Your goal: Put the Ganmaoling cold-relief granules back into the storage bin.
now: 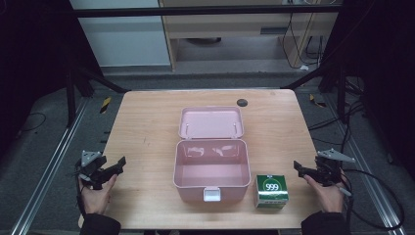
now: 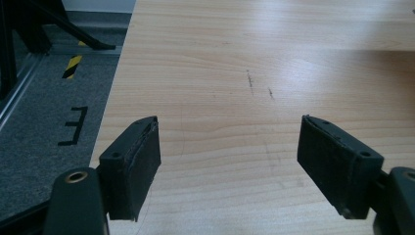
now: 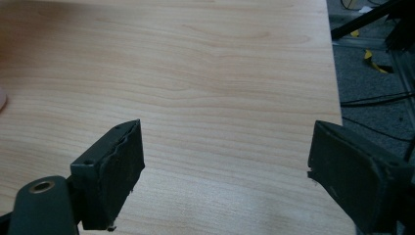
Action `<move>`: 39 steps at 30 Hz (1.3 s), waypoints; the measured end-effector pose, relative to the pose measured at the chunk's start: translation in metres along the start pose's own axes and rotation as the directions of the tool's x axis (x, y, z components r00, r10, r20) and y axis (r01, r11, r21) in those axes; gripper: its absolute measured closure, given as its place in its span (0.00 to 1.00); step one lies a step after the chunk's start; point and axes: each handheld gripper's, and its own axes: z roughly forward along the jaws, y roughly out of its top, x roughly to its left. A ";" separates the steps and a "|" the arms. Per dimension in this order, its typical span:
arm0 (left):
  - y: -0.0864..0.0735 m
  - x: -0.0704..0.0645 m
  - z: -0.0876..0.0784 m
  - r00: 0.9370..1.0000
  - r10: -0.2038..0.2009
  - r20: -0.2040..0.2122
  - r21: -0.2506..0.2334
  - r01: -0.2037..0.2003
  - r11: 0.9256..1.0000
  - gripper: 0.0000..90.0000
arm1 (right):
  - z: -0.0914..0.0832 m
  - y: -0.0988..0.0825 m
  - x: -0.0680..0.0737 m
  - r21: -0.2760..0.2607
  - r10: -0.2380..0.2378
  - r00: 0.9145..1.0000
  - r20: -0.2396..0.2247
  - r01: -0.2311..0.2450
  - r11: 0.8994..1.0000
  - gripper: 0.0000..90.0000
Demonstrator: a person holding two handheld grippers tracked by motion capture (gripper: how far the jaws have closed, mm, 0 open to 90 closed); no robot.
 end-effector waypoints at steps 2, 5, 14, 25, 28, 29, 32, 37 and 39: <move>0.000 0.000 0.001 1.000 -0.008 0.014 0.020 0.007 1.000 0.27 | -0.004 0.004 0.002 -0.010 -0.001 1.000 -0.014 0.001 1.000 0.15; -0.001 -0.002 0.004 0.999 -0.003 0.032 0.058 0.001 0.998 0.29 | -0.009 0.012 0.007 -0.023 -0.053 0.998 -0.020 0.052 0.998 0.15; -0.003 -0.010 0.011 0.998 0.048 0.027 0.105 -0.051 0.993 0.29 | -0.030 0.038 0.021 -0.066 -0.180 0.979 -0.101 0.174 0.983 0.15; -0.004 -0.014 0.012 0.996 0.086 0.031 0.124 -0.090 0.988 0.29 | -0.059 0.082 0.035 -0.032 -0.356 0.915 -0.191 0.357 0.934 0.13; -0.004 -0.014 0.012 0.995 0.097 0.029 0.125 -0.100 0.987 0.29 | -0.060 0.089 0.041 -0.014 -0.385 0.893 -0.231 0.393 0.919 0.12; -0.004 -0.015 0.012 0.995 0.101 0.027 0.126 -0.103 0.987 0.30 | -0.060 0.093 0.047 0.004 -0.419 0.874 -0.247 0.433 0.901 0.10; -0.005 -0.015 0.013 0.993 0.113 0.026 0.130 -0.115 0.985 0.30 | -0.059 0.098 0.054 0.025 -0.464 0.844 -0.269 0.488 0.873 0.09; -0.005 -0.016 0.013 0.991 0.128 0.029 0.136 -0.130 0.982 0.30 | -0.059 0.106 0.065 0.044 -0.508 0.800 -0.319 0.548 0.835 0.09; -0.005 -0.017 0.014 0.991 0.131 0.030 0.137 -0.134 0.982 0.30 | -0.059 0.109 0.071 0.068 -0.536 0.771 -0.344 0.589 0.805 0.08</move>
